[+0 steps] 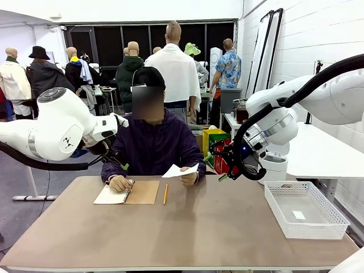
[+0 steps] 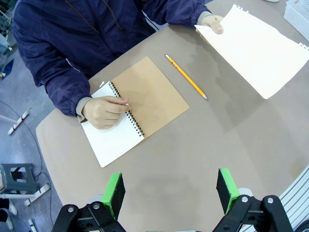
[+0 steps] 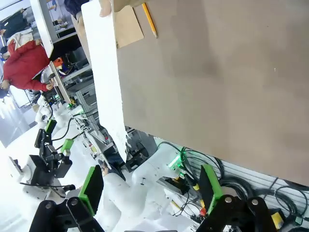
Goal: Sort the paper based on its condition.
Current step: If a person hands you a paper, place it in the Organizing basket , and if it's crumpled, put it in the Trash can.
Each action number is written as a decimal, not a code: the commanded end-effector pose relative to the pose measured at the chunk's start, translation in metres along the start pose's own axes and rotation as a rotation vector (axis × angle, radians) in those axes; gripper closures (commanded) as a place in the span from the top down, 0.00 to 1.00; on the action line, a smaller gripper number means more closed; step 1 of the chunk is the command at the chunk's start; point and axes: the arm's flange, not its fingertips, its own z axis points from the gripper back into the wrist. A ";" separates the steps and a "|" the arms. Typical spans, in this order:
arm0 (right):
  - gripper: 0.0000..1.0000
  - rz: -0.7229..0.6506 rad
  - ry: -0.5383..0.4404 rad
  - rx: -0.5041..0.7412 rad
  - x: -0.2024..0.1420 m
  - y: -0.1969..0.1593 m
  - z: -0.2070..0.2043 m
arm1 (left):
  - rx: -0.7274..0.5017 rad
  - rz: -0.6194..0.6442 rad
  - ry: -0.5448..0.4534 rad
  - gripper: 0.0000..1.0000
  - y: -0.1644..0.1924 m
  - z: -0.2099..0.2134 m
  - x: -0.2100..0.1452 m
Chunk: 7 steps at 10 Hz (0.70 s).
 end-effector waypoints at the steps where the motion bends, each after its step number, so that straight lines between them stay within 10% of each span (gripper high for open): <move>1: 1.00 -0.002 0.002 0.000 0.001 -0.001 -0.001 | -0.006 0.004 0.004 1.00 0.001 -0.001 0.000; 7: 1.00 -0.189 0.146 0.117 0.042 0.011 -0.039 | -0.006 0.004 0.004 1.00 0.001 -0.001 0.000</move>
